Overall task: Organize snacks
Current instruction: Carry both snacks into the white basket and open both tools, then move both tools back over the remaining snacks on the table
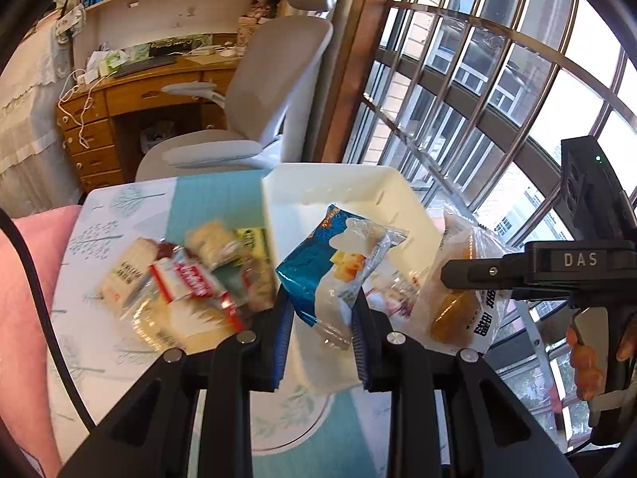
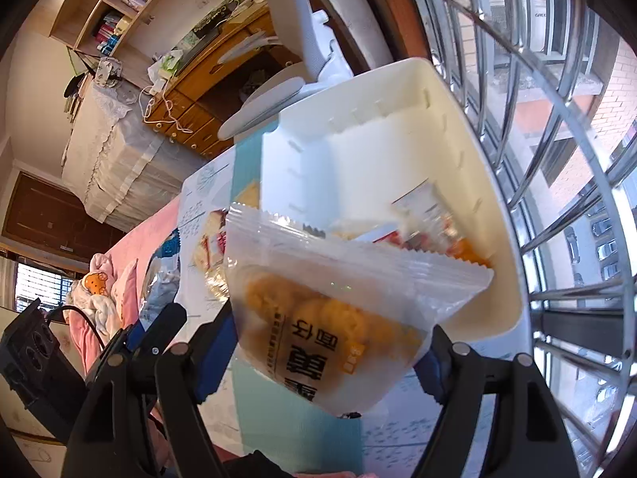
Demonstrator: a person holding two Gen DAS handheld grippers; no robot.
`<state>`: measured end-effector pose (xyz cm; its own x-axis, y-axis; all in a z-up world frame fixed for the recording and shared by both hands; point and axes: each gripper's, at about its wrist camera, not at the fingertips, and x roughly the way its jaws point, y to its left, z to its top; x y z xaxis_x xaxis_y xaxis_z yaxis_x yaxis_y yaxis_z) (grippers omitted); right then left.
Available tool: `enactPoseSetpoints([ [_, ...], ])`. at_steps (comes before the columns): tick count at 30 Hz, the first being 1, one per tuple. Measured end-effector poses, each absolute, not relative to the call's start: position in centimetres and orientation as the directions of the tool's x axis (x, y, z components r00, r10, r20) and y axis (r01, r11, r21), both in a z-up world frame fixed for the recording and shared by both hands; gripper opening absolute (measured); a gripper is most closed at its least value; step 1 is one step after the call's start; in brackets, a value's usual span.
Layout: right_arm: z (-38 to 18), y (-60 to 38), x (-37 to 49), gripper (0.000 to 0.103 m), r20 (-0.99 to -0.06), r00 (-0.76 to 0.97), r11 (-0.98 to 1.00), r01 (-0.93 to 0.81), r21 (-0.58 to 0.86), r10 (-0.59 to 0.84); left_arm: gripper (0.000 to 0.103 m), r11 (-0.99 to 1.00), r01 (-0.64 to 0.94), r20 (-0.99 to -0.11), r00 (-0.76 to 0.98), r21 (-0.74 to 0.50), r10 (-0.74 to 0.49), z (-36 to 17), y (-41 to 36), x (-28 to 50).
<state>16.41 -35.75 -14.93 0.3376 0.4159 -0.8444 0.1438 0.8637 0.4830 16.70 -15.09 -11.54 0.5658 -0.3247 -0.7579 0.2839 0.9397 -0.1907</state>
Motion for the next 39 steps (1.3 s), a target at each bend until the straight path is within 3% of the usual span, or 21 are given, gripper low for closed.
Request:
enactPoseSetpoints([
  [9, -15.7, -39.6, 17.8, 0.08, -0.862, 0.337, 0.877, 0.165, 0.451, 0.379, 0.026, 0.934, 0.289, -0.763, 0.549, -0.211, -0.342, -12.5, -18.8, 18.9],
  [16, -16.7, -41.2, 18.1, 0.083, -0.854, 0.344, 0.852, 0.218, 0.476, 0.39, 0.062, 0.935, 0.276, -0.809, 0.484, -0.22, -0.334, -13.8, -19.4, 19.3],
  [21, -17.1, -41.2, 17.9, 0.083, -0.854, 0.334, 0.842, 0.235, 0.485, 0.399, 0.072, 0.939, 0.25, -0.834, 0.443, -0.237, -0.329, -14.7, -18.8, 19.0],
  [39, -19.0, -36.9, 14.2, 0.083, -0.854, 0.291, 0.818, 0.273, 0.507, 0.432, 0.075, 0.944, 0.202, -0.883, 0.347, -0.259, -0.317, -16.5, -12.9, 15.1],
])
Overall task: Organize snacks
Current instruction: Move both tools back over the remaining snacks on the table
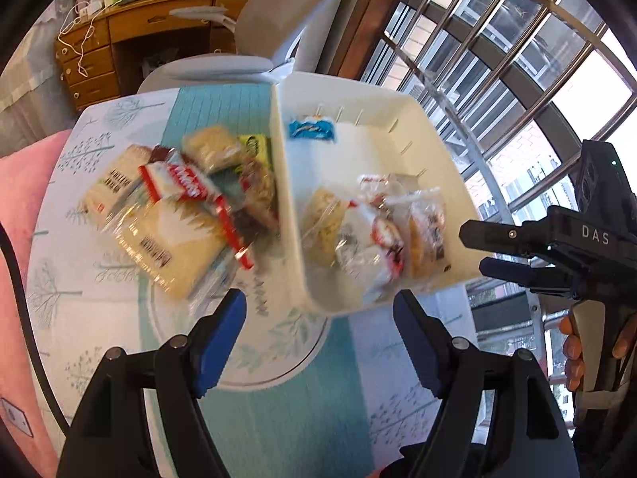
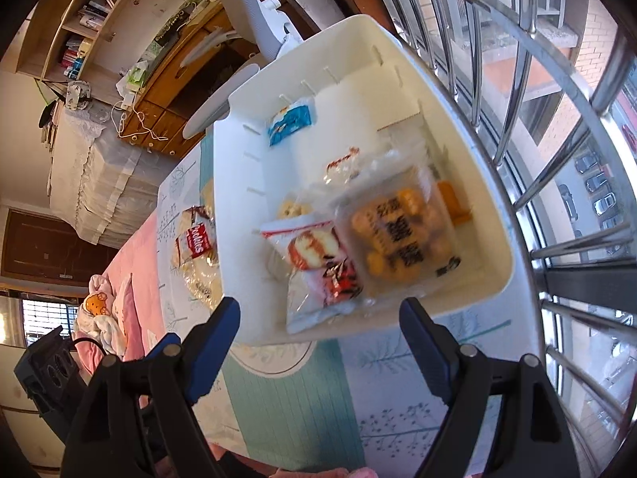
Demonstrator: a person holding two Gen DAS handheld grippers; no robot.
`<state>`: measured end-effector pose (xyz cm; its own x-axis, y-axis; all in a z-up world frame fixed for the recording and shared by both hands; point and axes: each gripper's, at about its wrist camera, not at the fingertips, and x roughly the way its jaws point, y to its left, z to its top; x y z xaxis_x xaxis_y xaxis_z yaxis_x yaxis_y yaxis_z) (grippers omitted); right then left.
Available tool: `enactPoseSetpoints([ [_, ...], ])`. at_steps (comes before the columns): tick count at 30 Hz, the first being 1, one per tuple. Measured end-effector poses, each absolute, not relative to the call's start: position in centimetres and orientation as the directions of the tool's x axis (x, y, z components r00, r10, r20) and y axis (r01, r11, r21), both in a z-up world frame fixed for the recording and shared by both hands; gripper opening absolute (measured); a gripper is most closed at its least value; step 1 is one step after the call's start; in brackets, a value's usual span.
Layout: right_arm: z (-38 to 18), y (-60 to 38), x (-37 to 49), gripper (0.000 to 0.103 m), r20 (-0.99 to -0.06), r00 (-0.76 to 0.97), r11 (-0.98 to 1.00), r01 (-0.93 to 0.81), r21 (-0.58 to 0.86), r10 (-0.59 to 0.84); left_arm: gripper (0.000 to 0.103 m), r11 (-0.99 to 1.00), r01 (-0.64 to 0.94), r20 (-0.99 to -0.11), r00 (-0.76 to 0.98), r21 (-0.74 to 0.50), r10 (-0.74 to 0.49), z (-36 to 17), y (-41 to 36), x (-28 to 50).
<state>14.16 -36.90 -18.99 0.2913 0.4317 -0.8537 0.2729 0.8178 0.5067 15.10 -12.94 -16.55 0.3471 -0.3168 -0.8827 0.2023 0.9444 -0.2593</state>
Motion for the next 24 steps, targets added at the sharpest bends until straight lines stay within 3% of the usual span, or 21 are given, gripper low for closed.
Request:
enactPoseSetpoints([
  [16, -17.5, -28.8, 9.3, 0.083, -0.844, 0.39, 0.843, 0.243, 0.48, 0.368, 0.077, 0.94, 0.259, -0.923, 0.254, -0.222, -0.288, -16.5, -1.3, 13.1],
  [24, -16.9, -21.9, 7.3, 0.083, -0.858, 0.437, 0.904, 0.192, 0.382, 0.269, 0.079, 0.924, 0.33, -0.933, 0.229, -0.194, -0.278, -16.3, 4.2, 14.0],
])
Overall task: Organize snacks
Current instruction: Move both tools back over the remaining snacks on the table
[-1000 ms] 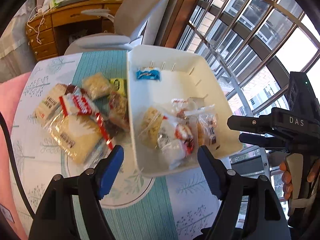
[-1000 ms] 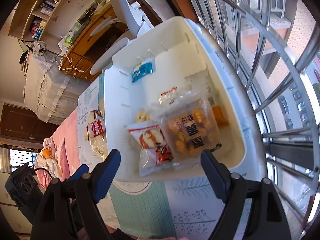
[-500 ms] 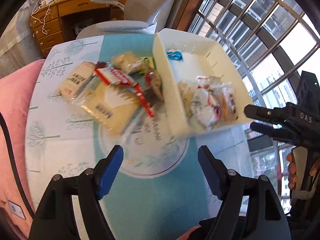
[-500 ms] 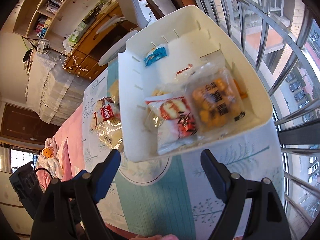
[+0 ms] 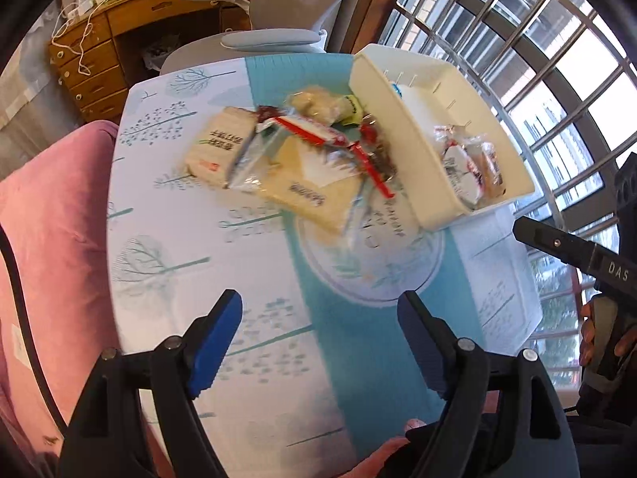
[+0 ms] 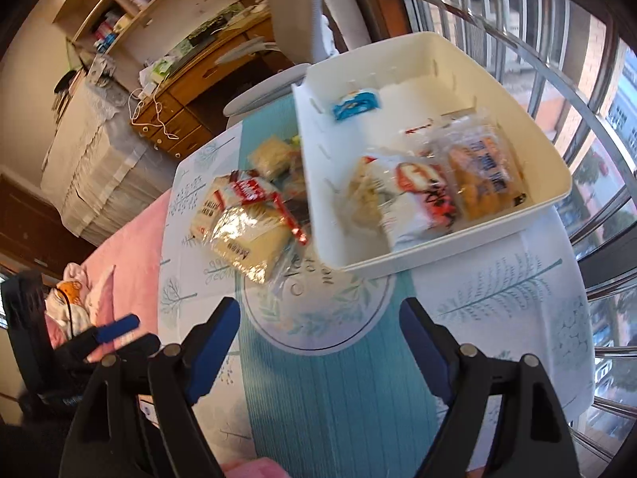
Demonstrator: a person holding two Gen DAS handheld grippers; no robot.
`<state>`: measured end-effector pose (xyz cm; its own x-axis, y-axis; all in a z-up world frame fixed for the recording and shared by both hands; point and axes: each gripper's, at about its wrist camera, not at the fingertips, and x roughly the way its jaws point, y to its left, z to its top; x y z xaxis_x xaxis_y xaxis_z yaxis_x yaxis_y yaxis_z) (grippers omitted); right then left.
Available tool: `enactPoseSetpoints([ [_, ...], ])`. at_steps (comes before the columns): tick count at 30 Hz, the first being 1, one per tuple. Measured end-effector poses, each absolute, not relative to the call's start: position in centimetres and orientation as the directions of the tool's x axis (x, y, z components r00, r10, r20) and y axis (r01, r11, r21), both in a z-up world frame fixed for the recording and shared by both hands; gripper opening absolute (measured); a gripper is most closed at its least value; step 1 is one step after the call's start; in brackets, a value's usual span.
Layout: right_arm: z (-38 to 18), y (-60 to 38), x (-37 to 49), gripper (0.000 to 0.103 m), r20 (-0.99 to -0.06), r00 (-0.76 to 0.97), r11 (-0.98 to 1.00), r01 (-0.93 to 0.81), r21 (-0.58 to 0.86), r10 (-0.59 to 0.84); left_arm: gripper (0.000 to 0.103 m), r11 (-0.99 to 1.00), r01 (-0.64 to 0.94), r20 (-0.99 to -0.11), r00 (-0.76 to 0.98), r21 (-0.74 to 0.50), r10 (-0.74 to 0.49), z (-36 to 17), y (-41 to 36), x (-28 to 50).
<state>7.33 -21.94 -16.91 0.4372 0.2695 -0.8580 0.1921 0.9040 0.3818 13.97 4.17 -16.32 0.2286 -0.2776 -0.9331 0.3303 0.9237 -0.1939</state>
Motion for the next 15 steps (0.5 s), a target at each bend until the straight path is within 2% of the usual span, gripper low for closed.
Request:
enactPoseSetpoints([
  [10, -17.4, -14.9, 6.0, 0.086, -0.87, 0.443, 0.938, 0.154, 0.31, 0.215, 0.081, 0.902, 0.388, -0.955, 0.139, -0.19, -0.261, -17.5, 9.0, 16.2],
  [15, -18.0, -12.1, 6.1, 0.092, -0.887, 0.402, 0.955, 0.084, 0.283, 0.227, 0.082, 0.904, 0.392, -0.966, 0.114, -0.172, -0.233, -18.4, 9.6, 18.0],
])
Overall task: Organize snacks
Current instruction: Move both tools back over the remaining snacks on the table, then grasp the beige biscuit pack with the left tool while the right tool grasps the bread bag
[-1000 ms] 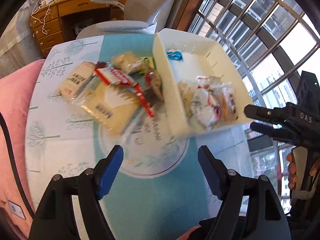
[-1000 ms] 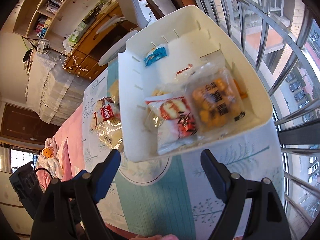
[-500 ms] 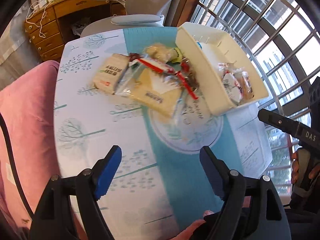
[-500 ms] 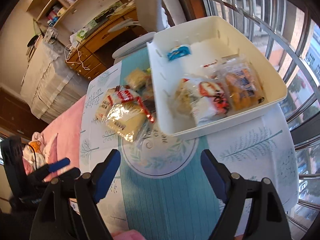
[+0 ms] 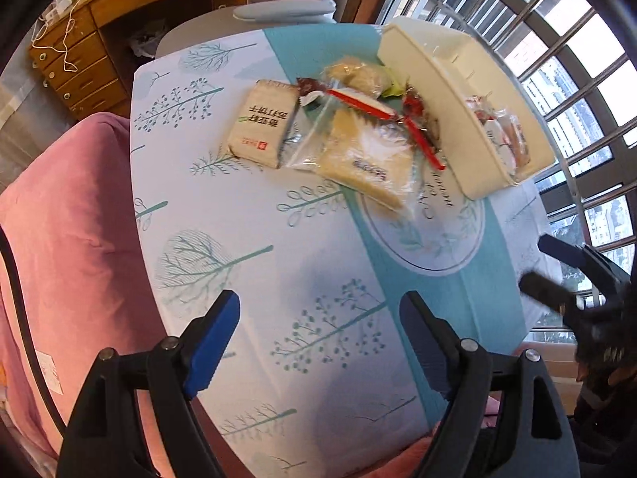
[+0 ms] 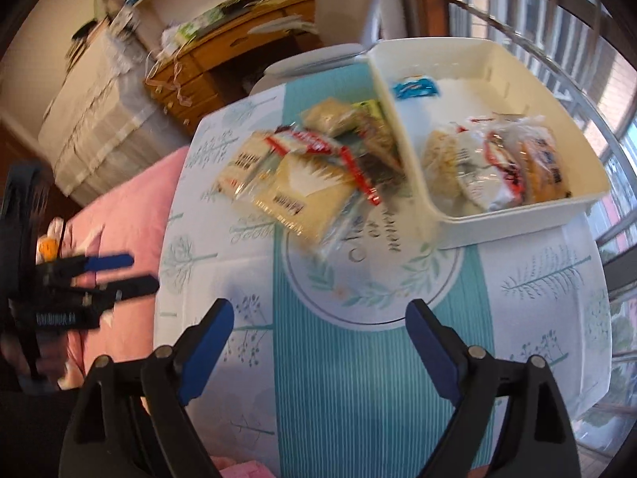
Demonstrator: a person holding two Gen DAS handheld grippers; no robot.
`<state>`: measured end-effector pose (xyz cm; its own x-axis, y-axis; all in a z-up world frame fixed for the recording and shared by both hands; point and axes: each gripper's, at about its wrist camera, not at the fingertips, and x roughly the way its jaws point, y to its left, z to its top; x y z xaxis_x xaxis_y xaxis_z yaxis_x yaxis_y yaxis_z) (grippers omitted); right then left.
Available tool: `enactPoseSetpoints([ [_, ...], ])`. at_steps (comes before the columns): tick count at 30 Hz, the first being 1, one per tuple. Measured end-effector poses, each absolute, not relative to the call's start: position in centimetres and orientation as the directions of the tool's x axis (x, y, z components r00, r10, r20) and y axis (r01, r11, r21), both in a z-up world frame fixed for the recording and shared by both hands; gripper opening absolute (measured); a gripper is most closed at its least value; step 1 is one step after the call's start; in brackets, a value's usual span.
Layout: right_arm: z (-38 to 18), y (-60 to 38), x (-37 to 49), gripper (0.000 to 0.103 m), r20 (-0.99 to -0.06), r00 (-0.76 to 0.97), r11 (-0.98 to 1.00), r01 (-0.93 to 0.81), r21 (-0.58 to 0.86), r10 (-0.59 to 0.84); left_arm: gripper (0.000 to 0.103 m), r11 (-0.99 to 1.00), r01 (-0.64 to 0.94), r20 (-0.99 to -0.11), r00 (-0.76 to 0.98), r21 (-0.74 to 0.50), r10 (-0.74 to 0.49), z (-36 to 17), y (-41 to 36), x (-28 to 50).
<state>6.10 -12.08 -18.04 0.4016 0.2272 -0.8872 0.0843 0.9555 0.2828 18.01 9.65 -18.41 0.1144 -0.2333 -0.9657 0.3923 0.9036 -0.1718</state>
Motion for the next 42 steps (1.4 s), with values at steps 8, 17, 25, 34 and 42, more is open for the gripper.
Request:
enactPoseSetpoints([
  [8, -19.4, -8.4, 7.9, 0.101, -0.922, 0.344, 0.984, -0.074, 0.164, 0.18, 0.085, 0.928, 0.362, -0.986, 0.099, -0.088, -0.132, -20.0, 9.2, 22.3],
  [17, -21.5, -5.9, 12.4, 0.103, -0.934, 0.335, 0.979, -0.194, 0.061, 0.124, 0.086, 0.926, 0.378, -0.993, 0.101, -0.014, -0.057, -22.1, 6.5, 27.8],
  [25, -24.1, -4.4, 16.8, 0.103, -0.947, 0.315, 0.969, -0.248, -0.012, 0.069, 0.086, 0.933, 0.359, -0.996, 0.091, 0.012, -0.023, -25.4, 5.3, 32.3],
  [34, -26.6, -4.1, 19.1, 0.103, -0.95, 0.306, 0.963, -0.268, -0.029, 0.056, 0.086, 0.948, 0.317, -0.997, 0.077, 0.013, -0.013, -28.6, 5.1, 35.3],
  [42, -28.0, -3.5, 21.3, 0.103, -0.949, 0.313, 0.955, -0.292, -0.052, 0.044, 0.086, 0.957, 0.291, -0.996, 0.082, -0.007, -0.032, -29.9, 5.1, 37.5],
])
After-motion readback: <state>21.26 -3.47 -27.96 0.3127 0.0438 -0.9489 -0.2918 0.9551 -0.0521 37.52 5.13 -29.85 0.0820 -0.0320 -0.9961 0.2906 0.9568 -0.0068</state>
